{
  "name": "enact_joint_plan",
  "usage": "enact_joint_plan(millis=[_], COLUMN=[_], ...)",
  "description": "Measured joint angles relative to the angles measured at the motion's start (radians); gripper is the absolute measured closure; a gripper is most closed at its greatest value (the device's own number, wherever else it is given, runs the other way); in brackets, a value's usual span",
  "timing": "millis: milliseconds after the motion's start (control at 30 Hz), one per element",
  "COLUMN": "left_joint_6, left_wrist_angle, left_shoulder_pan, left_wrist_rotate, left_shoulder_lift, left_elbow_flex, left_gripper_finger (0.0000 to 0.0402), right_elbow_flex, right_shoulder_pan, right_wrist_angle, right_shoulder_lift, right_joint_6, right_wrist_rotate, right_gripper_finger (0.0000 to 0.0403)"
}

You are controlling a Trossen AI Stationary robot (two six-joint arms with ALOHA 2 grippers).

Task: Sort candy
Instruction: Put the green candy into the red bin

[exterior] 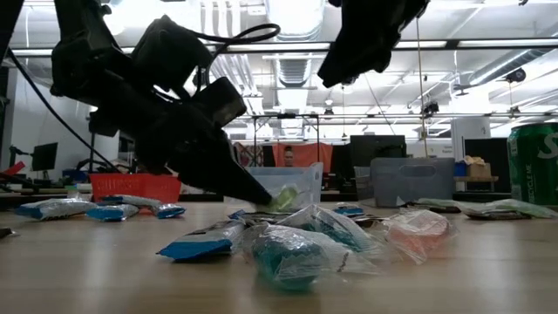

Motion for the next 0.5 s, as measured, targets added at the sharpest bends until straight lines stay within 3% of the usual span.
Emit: enact_joint_plan(millis=[267,400,500], left_joint_6=[-0.006,-0.005,-0.037], left_wrist_angle=[-0.075,-0.296,-0.53], left_shoulder_pan=[-0.001,0.01,0.023], left_wrist_rotate=[0.033,0.003,-0.139], left_shoulder_lift=[-0.147,-0.308,-0.453], left_elbow_flex=[-0.001,-0.001,-0.001], left_gripper_finger=[0.04,0.04,0.04], right_elbow_flex=[-0.052,-0.082,-0.097], right_shoulder_pan=[0.0,0.0,0.0], right_wrist_angle=[0.001,0.048,0.08], right_shoulder_lift=[0.0,0.0,0.0], right_joint_6=[0.046,0.052,0.052], right_wrist_rotate=[0.0,0.0,0.0], right_gripper_finger=[0.0232,0.0232,0.0232])
